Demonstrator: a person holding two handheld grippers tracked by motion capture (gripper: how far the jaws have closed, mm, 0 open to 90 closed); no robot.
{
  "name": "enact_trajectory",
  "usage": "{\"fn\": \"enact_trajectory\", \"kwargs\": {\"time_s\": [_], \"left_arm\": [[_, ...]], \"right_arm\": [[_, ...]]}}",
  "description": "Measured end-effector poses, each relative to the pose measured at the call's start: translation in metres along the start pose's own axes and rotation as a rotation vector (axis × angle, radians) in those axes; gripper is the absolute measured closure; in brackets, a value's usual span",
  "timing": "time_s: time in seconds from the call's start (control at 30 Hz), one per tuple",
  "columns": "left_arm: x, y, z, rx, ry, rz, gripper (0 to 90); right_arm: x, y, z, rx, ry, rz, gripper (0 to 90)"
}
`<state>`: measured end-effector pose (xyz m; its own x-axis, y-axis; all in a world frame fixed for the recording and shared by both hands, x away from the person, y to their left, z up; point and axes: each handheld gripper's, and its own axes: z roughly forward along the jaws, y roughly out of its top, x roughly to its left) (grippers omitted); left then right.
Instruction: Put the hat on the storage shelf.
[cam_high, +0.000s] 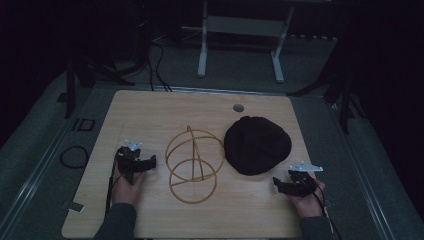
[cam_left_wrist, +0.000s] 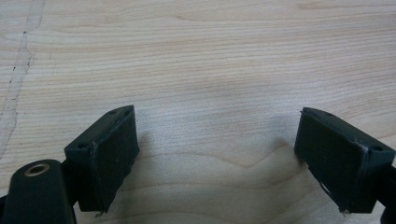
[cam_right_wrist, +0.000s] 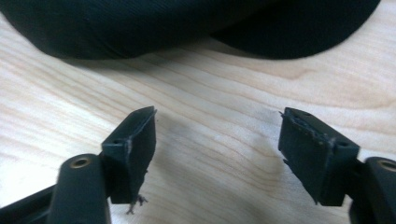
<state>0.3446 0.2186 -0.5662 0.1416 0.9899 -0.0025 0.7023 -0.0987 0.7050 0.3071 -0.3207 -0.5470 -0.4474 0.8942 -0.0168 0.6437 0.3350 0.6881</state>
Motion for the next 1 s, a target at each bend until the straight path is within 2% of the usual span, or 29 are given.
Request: {"fn": "enact_trajectory", "kwargs": {"time_s": [0.23,0.37,0.47,0.8,1.0], "left_arm": [[0.000,0.000,0.000,0.000,0.000,0.000,13.0],[0.000,0.000,0.000,0.000,0.000,0.000,13.0],[0.000,0.000,0.000,0.000,0.000,0.000,13.1],[0.000,0.000,0.000,-0.002,0.000,-0.002,13.1],[0.000,0.000,0.000,-0.002,0.000,-0.002,13.1]], "right_arm": [[-0.004,0.011,-0.015,-0.019,0.010,-0.054,27.7],[-0.006,0.018,-0.020,-0.026,0.015,-0.067,27.7],[-0.008,0.028,-0.025,-0.034,0.025,-0.095,27.6],[-0.010,0.050,-0.030,-0.042,0.020,-0.139,26.7],[-0.014,0.061,-0.026,-0.028,0.015,-0.158,26.2]]}}
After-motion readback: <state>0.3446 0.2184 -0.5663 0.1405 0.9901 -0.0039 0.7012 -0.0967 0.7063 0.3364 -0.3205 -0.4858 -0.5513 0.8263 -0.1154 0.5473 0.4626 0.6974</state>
